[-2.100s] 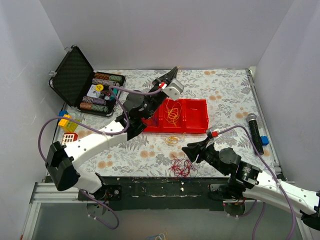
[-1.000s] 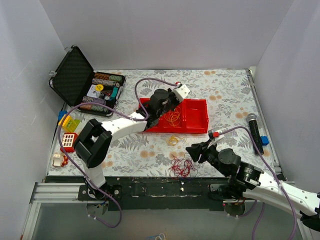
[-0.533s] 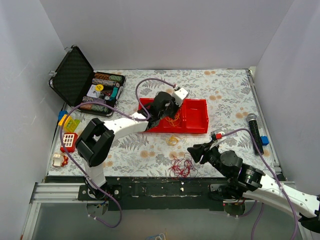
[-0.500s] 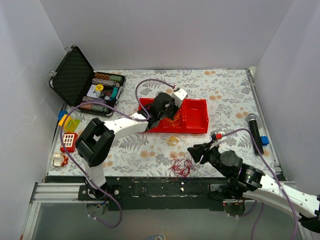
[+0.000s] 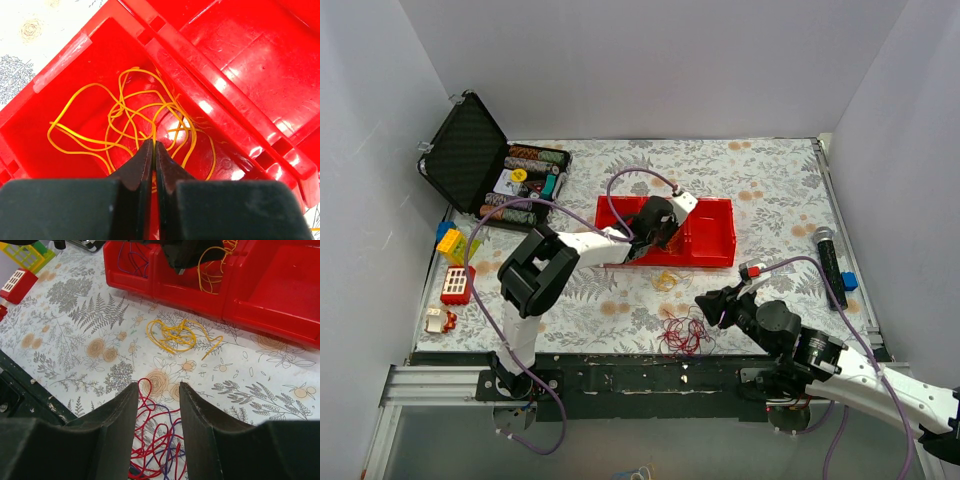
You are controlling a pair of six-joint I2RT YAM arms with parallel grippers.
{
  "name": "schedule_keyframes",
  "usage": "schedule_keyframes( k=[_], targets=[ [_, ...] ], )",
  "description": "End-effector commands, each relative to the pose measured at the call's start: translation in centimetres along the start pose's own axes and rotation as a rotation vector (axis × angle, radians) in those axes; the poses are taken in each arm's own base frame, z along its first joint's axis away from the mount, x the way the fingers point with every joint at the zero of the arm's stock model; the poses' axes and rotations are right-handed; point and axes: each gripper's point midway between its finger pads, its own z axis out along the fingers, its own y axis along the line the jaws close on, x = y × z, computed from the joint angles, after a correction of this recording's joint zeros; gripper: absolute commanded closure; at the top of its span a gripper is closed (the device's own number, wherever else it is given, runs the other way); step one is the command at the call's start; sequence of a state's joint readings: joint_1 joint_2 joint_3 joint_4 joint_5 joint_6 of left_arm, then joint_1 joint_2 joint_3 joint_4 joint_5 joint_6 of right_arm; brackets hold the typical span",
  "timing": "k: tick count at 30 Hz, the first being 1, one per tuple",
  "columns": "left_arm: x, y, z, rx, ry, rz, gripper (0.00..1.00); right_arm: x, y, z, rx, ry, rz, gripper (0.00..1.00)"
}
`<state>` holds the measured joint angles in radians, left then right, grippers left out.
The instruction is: Untangle the cables
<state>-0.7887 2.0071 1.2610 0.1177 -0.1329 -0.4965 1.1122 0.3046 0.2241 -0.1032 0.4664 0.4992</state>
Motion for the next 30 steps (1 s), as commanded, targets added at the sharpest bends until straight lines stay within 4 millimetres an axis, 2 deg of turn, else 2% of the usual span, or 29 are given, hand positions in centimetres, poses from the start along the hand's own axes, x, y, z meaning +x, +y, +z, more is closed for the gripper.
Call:
schedule_keyframes(
  k=[1, 3, 9, 12, 15, 18, 20, 22, 24, 27, 28, 30],
  targets=[
    [-3.6, 0.7, -1.6, 0.012, -0.073, 0.020, 0.96, -1.7, 0.7, 0.0, -0.005, -0.041, 0.024, 0.54],
    [-5.2, 0.4, -3.2, 0.050, -0.112, 0.029, 0.67, -1.8, 0.8, 0.0, -0.008, -0.040, 0.025, 0.54],
    [-9.1, 0.6, -7.8, 0.091, -0.197, 0.036, 0.35, -2.1, 1.1, 0.2, -0.009, -0.038, 0.015, 0.54],
    [-11.5, 1.2, -9.9, 0.085, -0.248, 0.042, 0.30, -2.2, 1.0, 0.3, -0.002, -0.034, 0.003, 0.53],
    [-12.9, 1.7, -11.8, 0.080, -0.262, 0.055, 0.25, -2.3, 1.0, 0.3, 0.001, -0.034, -0.004, 0.53],
    [-13.7, 0.8, -14.1, 0.152, -0.301, 0.119, 0.25, -2.6, 0.9, 0.3, 0.008, -0.041, -0.007, 0.53],
    [-12.1, -1.5, -15.5, 0.290, -0.277, 0.165, 0.28, -2.7, 0.9, 0.2, 0.009, -0.045, -0.009, 0.53],
    [-8.9, -4.3, -17.0, 0.458, -0.211, 0.201, 0.30, -2.9, 0.8, 0.2, 0.017, -0.050, -0.011, 0.53],
    [-5.2, -6.2, -17.9, 0.561, -0.147, 0.230, 0.32, -3.0, 0.7, 0.1, 0.020, -0.054, -0.009, 0.53],
    [-1.5, -7.9, -18.6, 0.666, -0.105, 0.270, 0.38, -3.1, 0.7, 0.0, 0.017, -0.061, -0.006, 0.53],
    [-0.8, -8.4, -18.9, 0.698, -0.112, 0.294, 0.42, -3.0, 0.6, 0.0, 0.020, -0.058, -0.008, 0.53],
    [0.6, -9.0, -18.9, 0.730, -0.110, 0.334, 0.42, -3.0, 0.5, -0.1, 0.023, -0.059, -0.008, 0.53]
  ],
)
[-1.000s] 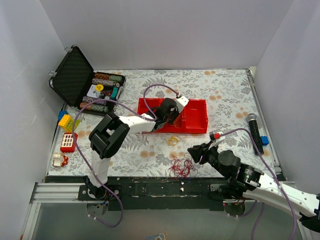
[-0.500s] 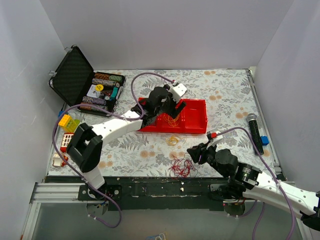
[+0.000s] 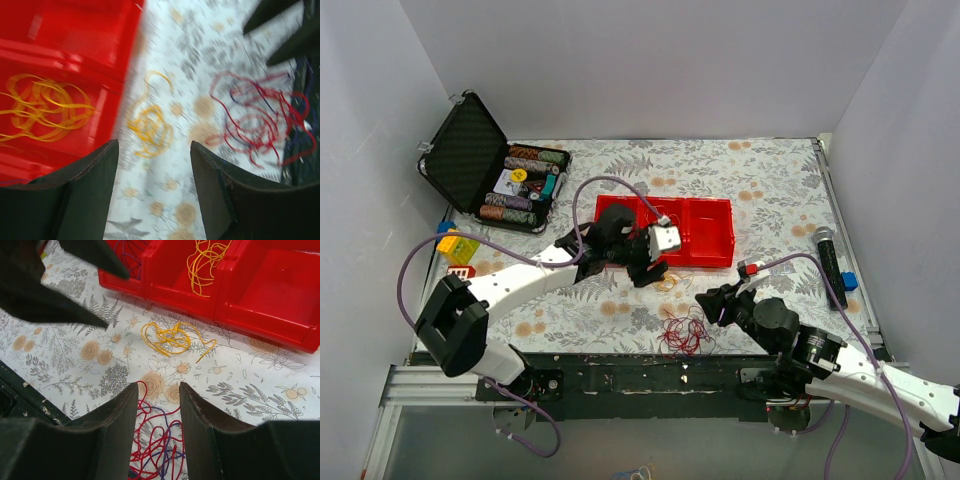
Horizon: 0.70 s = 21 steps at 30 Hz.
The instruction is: Untangle the cables
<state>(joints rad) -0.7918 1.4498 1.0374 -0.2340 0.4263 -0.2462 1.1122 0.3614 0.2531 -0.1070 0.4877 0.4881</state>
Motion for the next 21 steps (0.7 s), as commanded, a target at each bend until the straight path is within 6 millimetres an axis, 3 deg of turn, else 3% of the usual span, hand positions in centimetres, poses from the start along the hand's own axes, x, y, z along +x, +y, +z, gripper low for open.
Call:
schedule_keyframes(
  k=[1, 6, 12, 21],
  targets=[
    [3.1, -4.3, 0.0, 0.197, 0.024, 0.095, 0.42, -3.0, 0.7, -0.5, -0.009, -0.081, 0.018, 0.53],
    [4.9, -3.7, 2.3, 0.198, 0.055, 0.114, 0.41, -3.0, 0.4, -0.6, -0.003, -0.085, 0.016, 0.53],
    [5.5, -3.2, 4.5, 0.191, 0.049, 0.136, 0.44, -3.2, 0.6, -0.7, -0.011, -0.091, 0.023, 0.53],
    [8.4, -3.2, 5.7, 0.195, 0.096, 0.331, 0.49, -3.7, 0.7, -0.8, -0.015, -0.108, 0.018, 0.55]
  ],
)
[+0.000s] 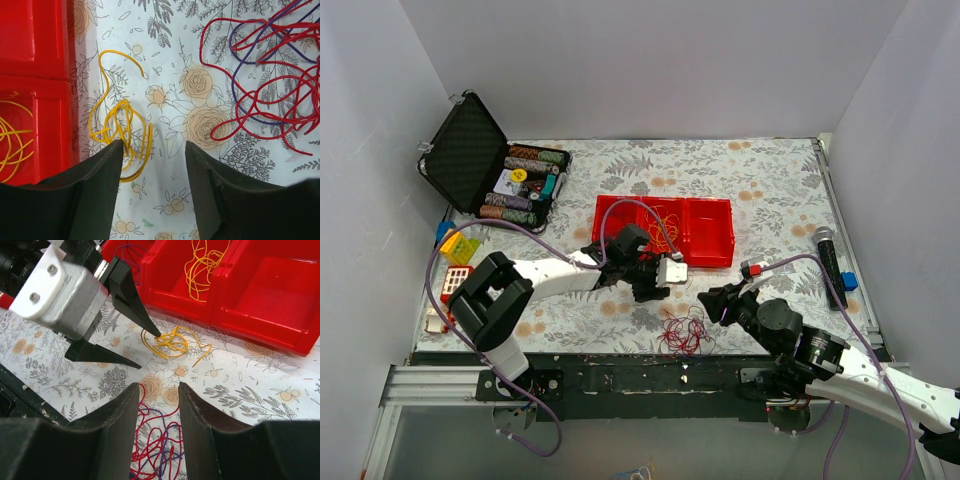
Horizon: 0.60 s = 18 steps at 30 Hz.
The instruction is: Untangle the cables
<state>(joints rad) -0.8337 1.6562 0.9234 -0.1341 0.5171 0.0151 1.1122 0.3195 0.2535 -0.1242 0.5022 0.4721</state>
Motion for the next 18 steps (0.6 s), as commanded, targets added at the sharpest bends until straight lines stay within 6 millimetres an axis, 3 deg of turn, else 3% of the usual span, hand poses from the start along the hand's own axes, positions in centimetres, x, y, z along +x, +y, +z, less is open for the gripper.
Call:
schedule_keyframes(
  k=[1, 9, 12, 15, 18],
  targets=[
    [0.0, 0.7, 0.2, -0.033, -0.006, 0.153, 0.52, -3.0, 0.9, -0.3, -0.015, -0.077, 0.020, 0.55],
    [0.1, 1.2, -0.1, -0.084, -0.013, 0.231, 0.93, -3.0, 1.1, -0.1, -0.018, -0.072, 0.024, 0.58],
    [-0.9, 1.4, -0.7, -0.106, -0.029, 0.235, 1.00, -3.2, 1.2, -0.1, -0.015, -0.069, 0.021, 0.59],
    [-3.7, 2.2, -2.2, -0.150, -0.083, 0.183, 1.00, -3.2, 0.8, -0.2, 0.001, -0.065, 0.010, 0.61],
    [-8.6, 3.2, -5.0, -0.203, -0.184, 0.106, 1.00, -3.7, 0.7, -0.5, 0.009, -0.075, 0.005, 0.61]
  ],
)
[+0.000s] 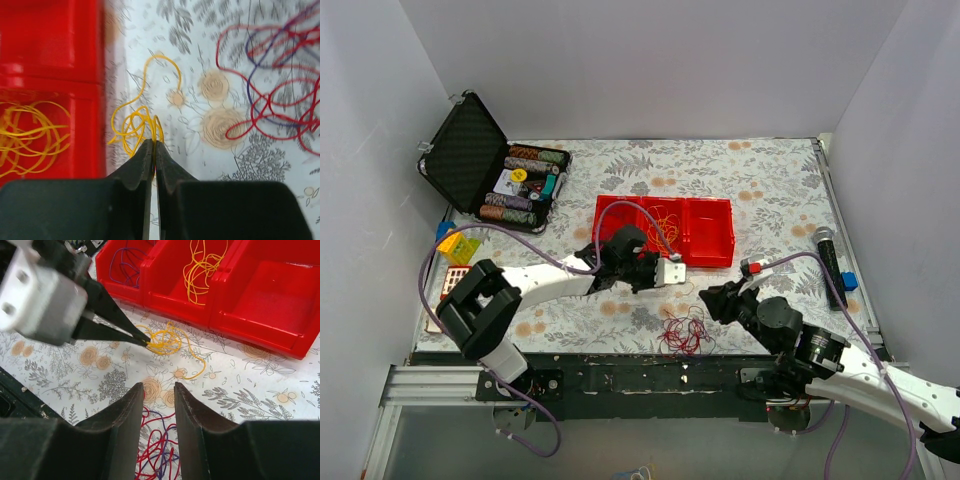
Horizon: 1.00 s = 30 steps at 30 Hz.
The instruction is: Untangle the cables
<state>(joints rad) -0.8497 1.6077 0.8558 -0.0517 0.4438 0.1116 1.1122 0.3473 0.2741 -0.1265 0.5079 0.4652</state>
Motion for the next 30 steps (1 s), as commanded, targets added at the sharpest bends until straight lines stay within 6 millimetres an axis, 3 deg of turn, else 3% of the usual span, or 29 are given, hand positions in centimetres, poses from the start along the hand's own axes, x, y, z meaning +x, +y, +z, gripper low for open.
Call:
schedule_keyframes(
  k=[1, 6, 11, 15, 22, 30],
  targets=[
    [-9.8, 4.6, -5.3, -0.164, -0.213, -0.058, 1.00, -3.6, 0.5, -0.7, 0.003, -0.087, 0.017, 0.61],
    [-15.2, 6.4, -10.0, -0.252, -0.336, -0.104, 1.00, -4.2, 0.3, -1.0, 0.019, -0.099, 0.009, 0.61],
    [-17.2, 8.7, -12.5, -0.368, -0.385, -0.140, 1.00, -4.8, 0.2, -1.2, 0.026, -0.108, 0.006, 0.61],
    [-16.3, 10.8, -11.8, -0.440, -0.356, -0.224, 1.00, -4.9, 0.1, -1.3, 0.031, -0.108, 0.012, 0.61],
    [-11.3, 15.5, -8.6, -0.613, -0.210, -0.446, 1.00, -4.9, -0.1, -1.7, 0.037, -0.108, 0.022, 0.61],
    [-8.5, 17.0, -6.6, -0.666, -0.147, -0.579, 1.00, -4.8, -0.7, -2.0, 0.055, -0.106, 0.024, 0.61]
  ],
)
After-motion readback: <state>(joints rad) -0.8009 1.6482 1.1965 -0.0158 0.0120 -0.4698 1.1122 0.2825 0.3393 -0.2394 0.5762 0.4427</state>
